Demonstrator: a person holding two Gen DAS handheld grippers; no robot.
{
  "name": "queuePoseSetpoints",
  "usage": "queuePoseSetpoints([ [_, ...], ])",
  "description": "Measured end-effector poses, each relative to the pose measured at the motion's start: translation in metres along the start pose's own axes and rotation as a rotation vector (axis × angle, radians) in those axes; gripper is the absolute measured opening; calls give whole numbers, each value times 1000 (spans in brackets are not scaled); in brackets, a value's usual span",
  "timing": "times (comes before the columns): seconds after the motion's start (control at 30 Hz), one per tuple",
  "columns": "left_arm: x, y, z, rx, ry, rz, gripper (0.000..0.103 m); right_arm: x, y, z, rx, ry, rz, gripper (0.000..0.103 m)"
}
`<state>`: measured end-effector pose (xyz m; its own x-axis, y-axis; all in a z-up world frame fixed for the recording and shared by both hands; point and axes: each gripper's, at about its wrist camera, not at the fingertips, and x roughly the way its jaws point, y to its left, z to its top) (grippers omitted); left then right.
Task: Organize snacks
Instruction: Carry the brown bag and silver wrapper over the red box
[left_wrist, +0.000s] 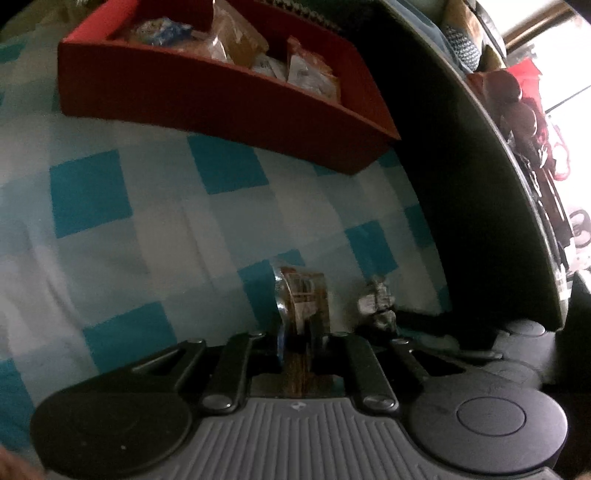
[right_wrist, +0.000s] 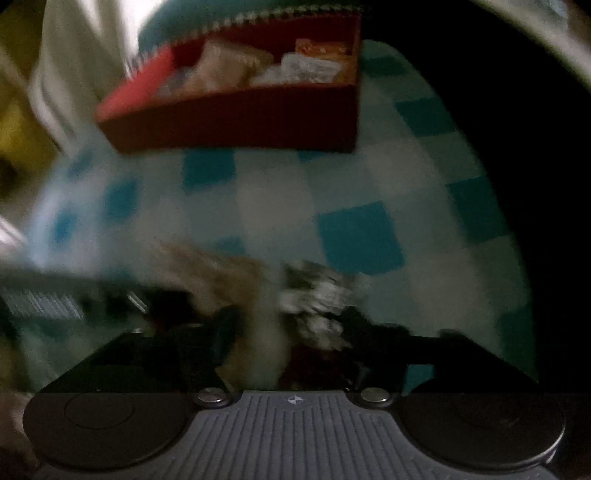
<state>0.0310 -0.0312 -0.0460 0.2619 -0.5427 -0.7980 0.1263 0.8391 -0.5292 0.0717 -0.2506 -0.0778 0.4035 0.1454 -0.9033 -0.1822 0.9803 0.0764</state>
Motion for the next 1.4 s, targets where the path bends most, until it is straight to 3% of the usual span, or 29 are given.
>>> queuePoseSetpoints([
  [0.03,1,0,0,16,4,-6,9,5,-4,-3,5,38,-11,54],
  [0.1,7,-4,-1,27,30,-22,9,4,-4,-4,-14,35,-35,54],
  [0.17,18,-7,-3,21,45,-6,19,9,-5,-2,-14,35,-37,66],
  [0.27,24,-15,-5,22,7,15,27,14,-2,1,-20,33,-49,68],
  [0.37,27,-23,-8,69,7,41,16,13,-3,-1,-37,34,-56,60],
  [0.53,10,-29,-8,81,8,-45,6,8,-14,0,37,27,-13,55],
  [0.6,2,-31,-3,72,-3,-101,6,5,-19,4,85,6,31,55],
  [0.67,-2,-35,0,94,-26,-77,6,-1,-21,10,125,-19,98,55],
  [0.8,-1,-26,3,65,-25,-78,6,4,-16,19,144,-20,117,55],
  [0.9,19,-18,-1,60,15,31,13,8,-18,20,161,-3,142,55],
  [1.03,28,-16,-4,48,24,14,14,17,-20,15,165,17,131,56],
  [1.17,22,-18,-5,-9,31,-63,4,14,-31,13,236,12,171,55],
  [1.4,-20,-46,3,124,-109,-25,5,-2,-34,19,292,-65,266,55],
])
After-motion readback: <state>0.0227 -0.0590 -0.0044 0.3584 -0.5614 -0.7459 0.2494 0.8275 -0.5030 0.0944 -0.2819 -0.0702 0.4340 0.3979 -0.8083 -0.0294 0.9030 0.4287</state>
